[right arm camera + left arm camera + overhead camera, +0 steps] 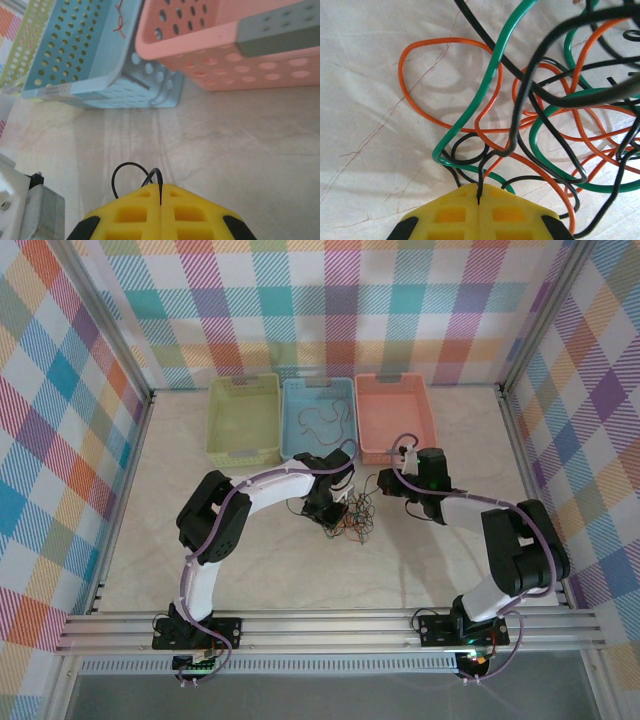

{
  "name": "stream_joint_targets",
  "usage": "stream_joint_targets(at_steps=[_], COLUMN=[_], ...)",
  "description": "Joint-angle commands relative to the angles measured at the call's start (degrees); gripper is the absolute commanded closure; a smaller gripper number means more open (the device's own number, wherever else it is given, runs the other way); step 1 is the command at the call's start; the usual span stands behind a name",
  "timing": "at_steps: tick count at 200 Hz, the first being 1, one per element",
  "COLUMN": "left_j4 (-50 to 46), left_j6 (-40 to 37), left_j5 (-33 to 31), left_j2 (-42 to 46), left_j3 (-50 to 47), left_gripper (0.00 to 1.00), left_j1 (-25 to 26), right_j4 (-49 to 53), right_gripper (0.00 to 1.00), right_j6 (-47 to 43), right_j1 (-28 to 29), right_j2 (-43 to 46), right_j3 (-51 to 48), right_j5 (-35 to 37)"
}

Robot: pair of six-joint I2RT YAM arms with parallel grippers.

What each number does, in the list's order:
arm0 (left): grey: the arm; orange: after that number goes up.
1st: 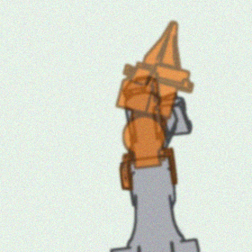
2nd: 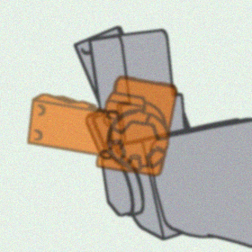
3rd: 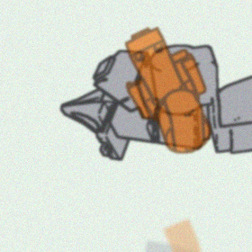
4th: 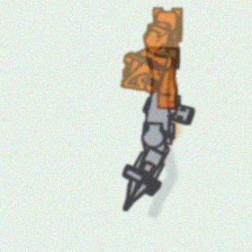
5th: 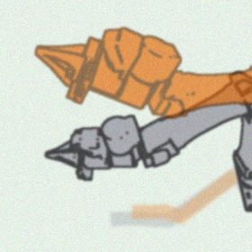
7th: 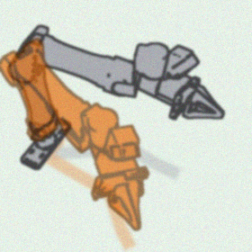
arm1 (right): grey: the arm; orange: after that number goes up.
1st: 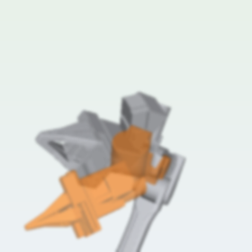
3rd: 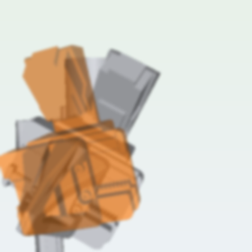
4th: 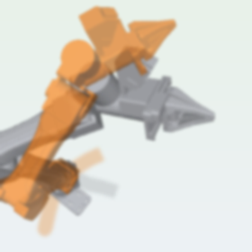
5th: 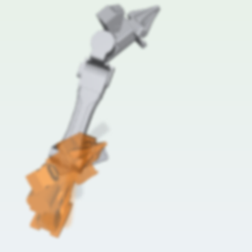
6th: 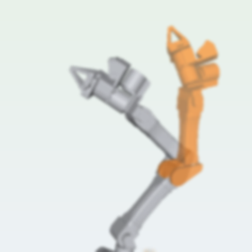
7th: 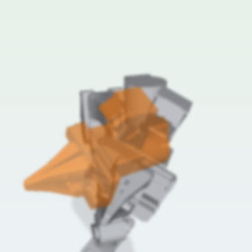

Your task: Untangle the cables

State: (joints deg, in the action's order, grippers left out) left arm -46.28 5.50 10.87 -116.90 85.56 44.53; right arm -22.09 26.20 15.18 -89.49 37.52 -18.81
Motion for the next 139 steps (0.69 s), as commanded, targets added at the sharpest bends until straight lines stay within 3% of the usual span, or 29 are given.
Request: stream_joint_targets(at_steps=[1,96,139], left_j4=[-0.76,0.3,3.51], left_j6=[-0.14,-0.22,0.28], left_j5=[-0.24,-2.69,-1.55], left_j2=[2.63,5.34,8.65], left_j3=[-1.33,-2.97,-4.93], left_gripper=[1.0,1.0,1.0], left_j1=[0.8,0.76,0.74], right_j4=[0.45,-0.93,-6.78], right_gripper=[1.0,1.0,1.0], right_j6=[1.52,4.11,2.63], right_j1=[-0.94,-2.56,-2.4], right_j2=[2.48,11.18,9.54], right_j3=[-1.49,-7.54,-6.84], right_j5=[4.77,17.92,6.04])
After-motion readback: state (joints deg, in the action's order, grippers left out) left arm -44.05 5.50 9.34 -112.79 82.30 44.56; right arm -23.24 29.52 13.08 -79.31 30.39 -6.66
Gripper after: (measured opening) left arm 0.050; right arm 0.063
